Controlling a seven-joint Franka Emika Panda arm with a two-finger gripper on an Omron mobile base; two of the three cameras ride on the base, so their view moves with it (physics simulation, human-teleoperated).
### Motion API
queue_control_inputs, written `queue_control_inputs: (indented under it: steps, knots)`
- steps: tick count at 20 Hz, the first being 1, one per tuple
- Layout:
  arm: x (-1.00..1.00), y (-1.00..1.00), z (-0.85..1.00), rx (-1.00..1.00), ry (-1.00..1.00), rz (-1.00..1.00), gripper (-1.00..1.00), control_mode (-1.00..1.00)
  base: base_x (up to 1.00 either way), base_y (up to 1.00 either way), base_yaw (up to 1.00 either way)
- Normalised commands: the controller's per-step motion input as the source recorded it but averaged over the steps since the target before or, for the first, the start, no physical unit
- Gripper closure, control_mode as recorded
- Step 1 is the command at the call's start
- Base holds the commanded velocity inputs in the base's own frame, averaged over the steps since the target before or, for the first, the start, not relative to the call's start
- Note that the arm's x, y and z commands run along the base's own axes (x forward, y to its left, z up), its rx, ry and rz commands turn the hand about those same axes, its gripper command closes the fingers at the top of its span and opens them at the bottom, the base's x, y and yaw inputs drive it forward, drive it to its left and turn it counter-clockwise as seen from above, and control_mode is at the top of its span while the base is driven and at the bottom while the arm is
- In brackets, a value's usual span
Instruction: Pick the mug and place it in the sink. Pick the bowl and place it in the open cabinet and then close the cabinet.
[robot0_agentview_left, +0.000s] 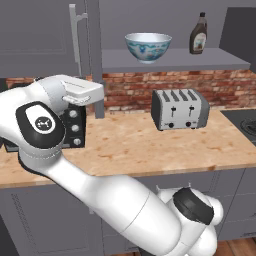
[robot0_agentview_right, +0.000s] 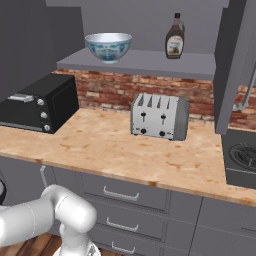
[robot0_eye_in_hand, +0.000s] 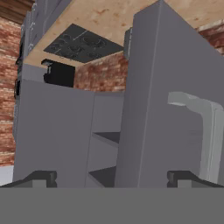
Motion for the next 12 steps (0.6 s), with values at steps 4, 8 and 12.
queue_control_inputs:
  steps: [4, 8, 12]
  knots:
    - [-0.16, 0.48, -0.06, 0.00, 0.00, 0.00, -1.00, -1.00, 0.00, 0.00, 0.00]
    - [0.14, 0.32, 0.00, 0.00, 0.00, 0.00, -1.00, -1.00, 0.00, 0.00, 0.00]
    - [0.44, 0.38, 0.00, -0.07, 0.01, 0.00, -1.00, -1.00, 0.00, 0.00, 0.00]
